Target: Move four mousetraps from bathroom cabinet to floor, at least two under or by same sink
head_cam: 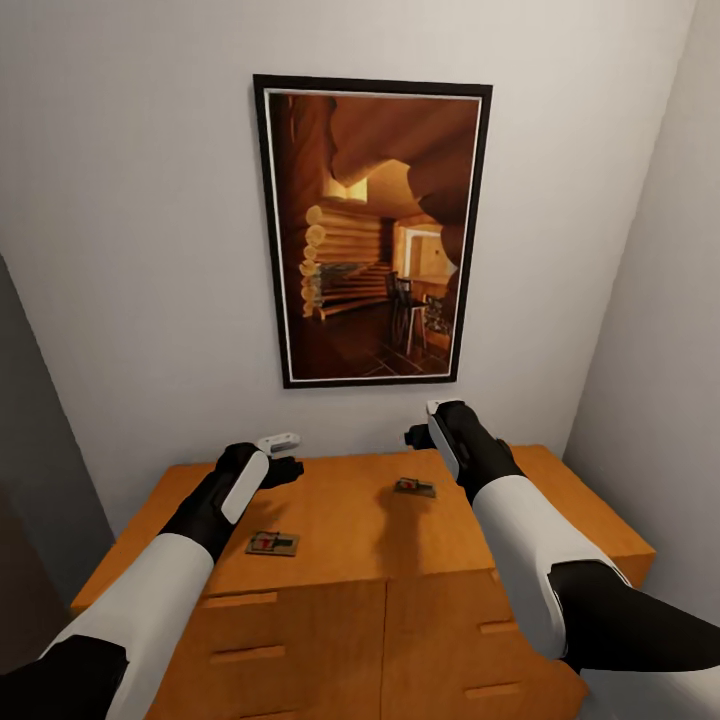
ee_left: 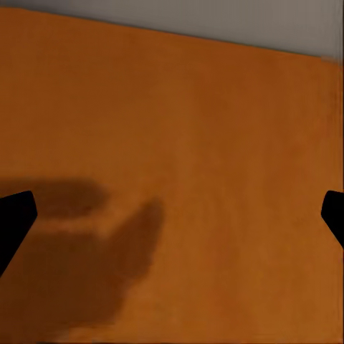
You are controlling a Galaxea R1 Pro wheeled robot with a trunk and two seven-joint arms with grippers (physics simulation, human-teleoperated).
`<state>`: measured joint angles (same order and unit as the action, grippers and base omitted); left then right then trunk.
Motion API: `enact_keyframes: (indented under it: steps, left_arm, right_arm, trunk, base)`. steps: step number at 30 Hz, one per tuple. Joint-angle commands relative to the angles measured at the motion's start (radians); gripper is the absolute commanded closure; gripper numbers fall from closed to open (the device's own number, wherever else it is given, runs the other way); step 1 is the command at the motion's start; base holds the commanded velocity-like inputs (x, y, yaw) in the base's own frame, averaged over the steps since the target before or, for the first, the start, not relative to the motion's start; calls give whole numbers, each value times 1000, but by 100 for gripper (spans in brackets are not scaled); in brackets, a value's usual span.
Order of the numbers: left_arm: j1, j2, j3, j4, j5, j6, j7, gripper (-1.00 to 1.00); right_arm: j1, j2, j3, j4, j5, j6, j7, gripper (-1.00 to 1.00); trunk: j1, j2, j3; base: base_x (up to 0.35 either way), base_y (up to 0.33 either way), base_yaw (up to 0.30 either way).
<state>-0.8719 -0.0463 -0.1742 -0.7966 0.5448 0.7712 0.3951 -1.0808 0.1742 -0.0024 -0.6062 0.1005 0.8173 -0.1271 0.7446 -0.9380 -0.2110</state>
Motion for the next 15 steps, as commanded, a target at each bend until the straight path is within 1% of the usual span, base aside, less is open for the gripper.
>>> enact_keyframes:
  steps: [1, 8, 13, 15]
  left_arm:
    - [-1, 0, -2, -1, 10, 2, 10, -100]
    - [0, 0, -2, -1, 10, 1, 10, -100]
    - [-1, 0, -2, -2, 10, 1, 11, -100]
    - [0, 0, -2, -2, 10, 0, 11, -100]
  right_arm:
    - [-1, 0, 0, -1, 10, 6, 3, -100]
    - [-1, 0, 1, 0, 14, 5, 3, -100]
    - [-1, 0, 1, 0, 11, 5, 2, -100]
    - [-1, 0, 1, 1, 10, 5, 2, -100]
  trunk:
    - [1, -1, -2]
    - [1, -1, -2]
    - [1, -1, -1]
    - [1, -1, -1]
  base:
    - [206, -206, 0]
    - [200, -189, 0]
    - [65, -58, 7]
    - [17, -16, 125]
